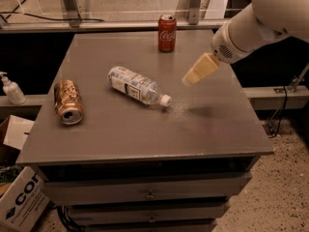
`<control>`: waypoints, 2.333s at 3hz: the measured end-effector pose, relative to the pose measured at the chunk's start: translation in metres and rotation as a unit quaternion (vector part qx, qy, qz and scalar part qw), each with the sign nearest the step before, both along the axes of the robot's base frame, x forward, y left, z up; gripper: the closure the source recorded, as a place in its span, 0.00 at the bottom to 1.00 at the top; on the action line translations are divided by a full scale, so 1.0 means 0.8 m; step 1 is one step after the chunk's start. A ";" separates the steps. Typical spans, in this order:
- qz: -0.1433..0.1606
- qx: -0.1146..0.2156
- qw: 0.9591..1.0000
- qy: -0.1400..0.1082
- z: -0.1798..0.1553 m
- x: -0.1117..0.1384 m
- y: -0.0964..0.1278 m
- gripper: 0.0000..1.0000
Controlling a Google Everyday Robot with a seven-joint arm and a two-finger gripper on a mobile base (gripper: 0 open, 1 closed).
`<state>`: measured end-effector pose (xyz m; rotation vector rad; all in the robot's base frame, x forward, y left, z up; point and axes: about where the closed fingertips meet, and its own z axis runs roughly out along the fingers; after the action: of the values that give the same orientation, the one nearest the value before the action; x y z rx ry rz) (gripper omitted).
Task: Move coke can near blue plastic bottle
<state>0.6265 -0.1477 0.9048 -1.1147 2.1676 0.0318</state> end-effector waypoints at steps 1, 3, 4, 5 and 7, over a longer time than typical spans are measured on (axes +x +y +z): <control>-0.025 0.045 0.999 -0.015 -0.008 0.056 0.014 0.00; -0.037 0.140 0.989 -0.020 -0.036 0.153 0.056 0.00; -0.041 0.192 0.980 -0.025 -0.052 0.196 0.068 0.00; -0.046 0.242 0.968 -0.037 -0.068 0.232 0.073 0.00; -0.049 0.302 0.950 -0.062 -0.078 0.272 0.076 0.00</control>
Offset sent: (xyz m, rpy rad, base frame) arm 0.1345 0.0471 -0.0273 0.2729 -0.0500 -0.0975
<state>0.8441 -0.0866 0.8425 -0.6341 1.9010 0.5297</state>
